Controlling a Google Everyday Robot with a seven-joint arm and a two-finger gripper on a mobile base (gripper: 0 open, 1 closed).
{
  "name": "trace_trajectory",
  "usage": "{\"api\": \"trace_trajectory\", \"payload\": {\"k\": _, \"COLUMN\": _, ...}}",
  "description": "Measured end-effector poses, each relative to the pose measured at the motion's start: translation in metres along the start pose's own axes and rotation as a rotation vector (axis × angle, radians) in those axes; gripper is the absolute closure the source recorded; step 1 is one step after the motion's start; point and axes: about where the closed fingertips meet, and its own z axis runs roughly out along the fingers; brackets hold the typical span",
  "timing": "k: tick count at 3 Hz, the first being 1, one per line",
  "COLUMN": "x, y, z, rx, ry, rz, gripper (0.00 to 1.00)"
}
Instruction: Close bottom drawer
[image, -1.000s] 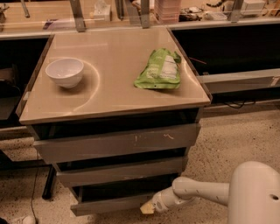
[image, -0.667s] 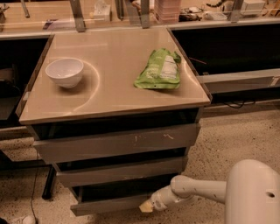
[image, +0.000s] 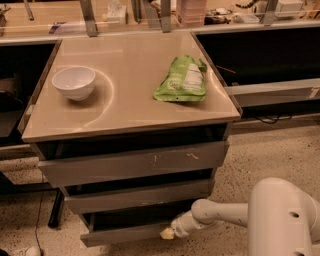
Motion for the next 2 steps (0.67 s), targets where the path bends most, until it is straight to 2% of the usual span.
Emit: {"api": "trace_trajectory", "payload": {"k": 2, "x": 0.0041, "y": -0.0188, "z": 0.0001, "rx": 0.055, "ry": 0.003, "rz": 0.009, "gripper": 1.0}}
